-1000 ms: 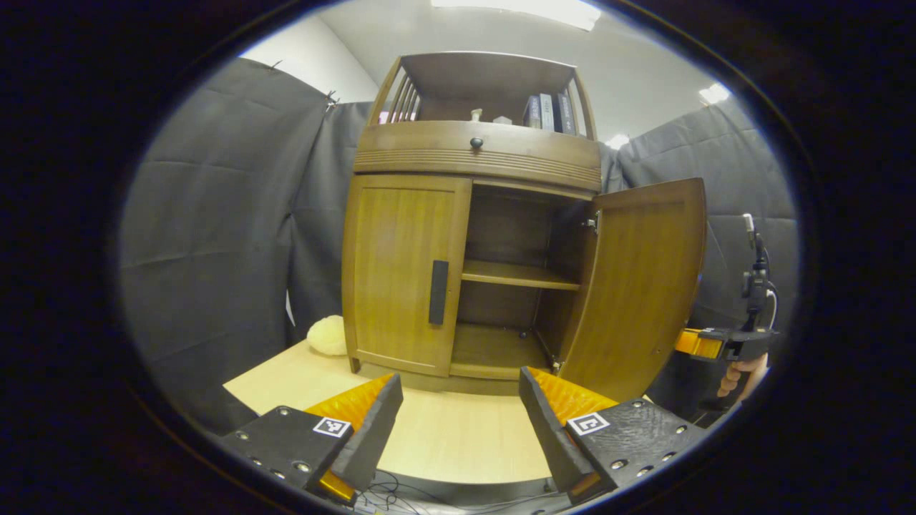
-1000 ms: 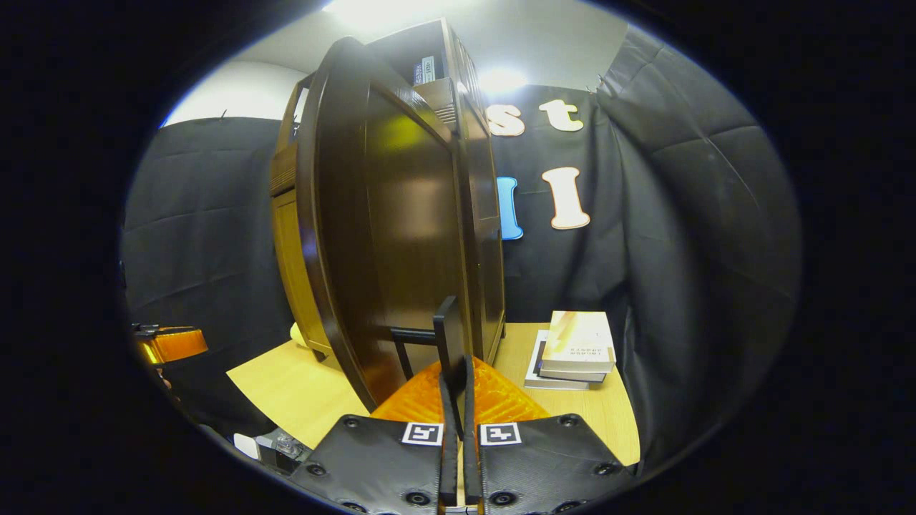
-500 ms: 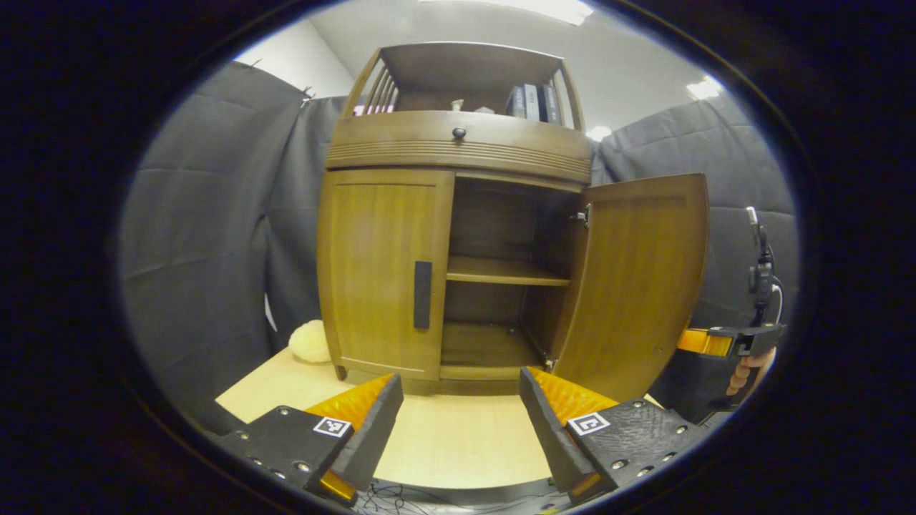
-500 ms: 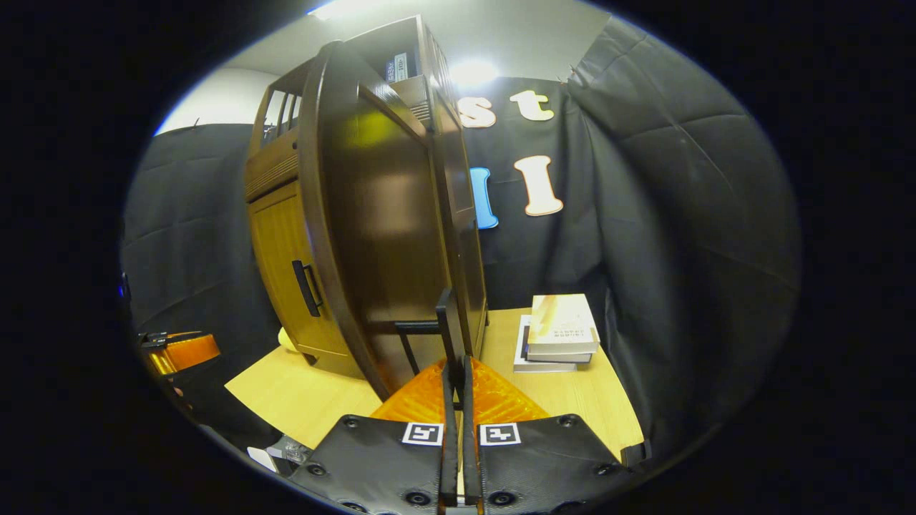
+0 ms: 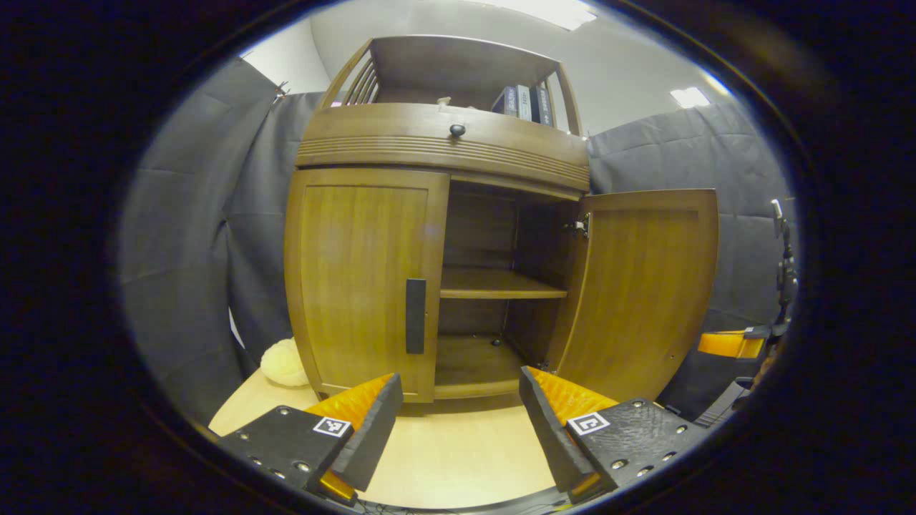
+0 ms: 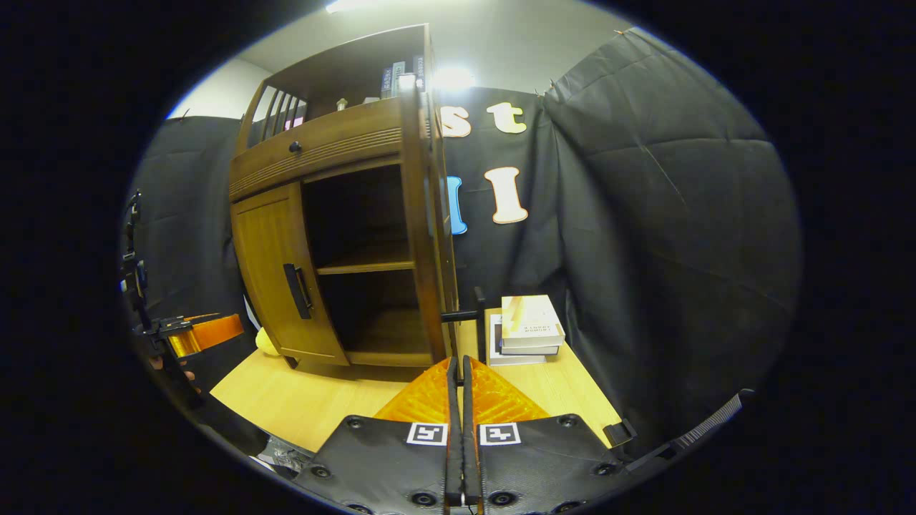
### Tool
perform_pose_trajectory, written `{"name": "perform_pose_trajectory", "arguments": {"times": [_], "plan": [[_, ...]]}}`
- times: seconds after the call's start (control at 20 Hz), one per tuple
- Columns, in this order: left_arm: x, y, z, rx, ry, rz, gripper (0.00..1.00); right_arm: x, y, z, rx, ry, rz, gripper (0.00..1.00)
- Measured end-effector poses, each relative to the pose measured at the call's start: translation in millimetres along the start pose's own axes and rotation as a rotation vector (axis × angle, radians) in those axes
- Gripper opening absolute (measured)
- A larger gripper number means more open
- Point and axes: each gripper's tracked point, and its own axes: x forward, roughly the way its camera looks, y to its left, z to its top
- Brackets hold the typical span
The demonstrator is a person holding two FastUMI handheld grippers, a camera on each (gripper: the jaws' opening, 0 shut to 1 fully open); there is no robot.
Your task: Open the right door of the double-door shoe cabinet with the right hand, and open the left door with the left hand.
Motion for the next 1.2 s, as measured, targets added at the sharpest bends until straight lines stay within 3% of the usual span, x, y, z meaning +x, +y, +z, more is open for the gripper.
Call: {"name": "perform_pose_trajectory", "arguments": {"times": [0.4, 0.75, 1.0, 1.05, 1.2], "plan": [[-2, 74, 5, -0.055, -0.027, -0.023, 0.95, 13, 31, 12, 0.04, -0.061, 0.042, 0.02], [16, 113, 26, 0.032, -0.078, -0.019, 0.95, 23, 42, 24, 0.007, -0.116, 0.067, 0.0], [49, 115, 32, -0.013, -0.084, 0.001, 0.95, 24, 46, 22, 0.024, -0.09, 0.072, 0.99], [56, 114, 32, -0.017, -0.078, 0.006, 0.95, 27, 46, 23, 0.028, -0.097, 0.074, 0.94], [84, 110, 34, 0.003, -0.067, 0.021, 0.95, 30, 50, 19, 0.022, -0.089, 0.098, 0.92]]}}
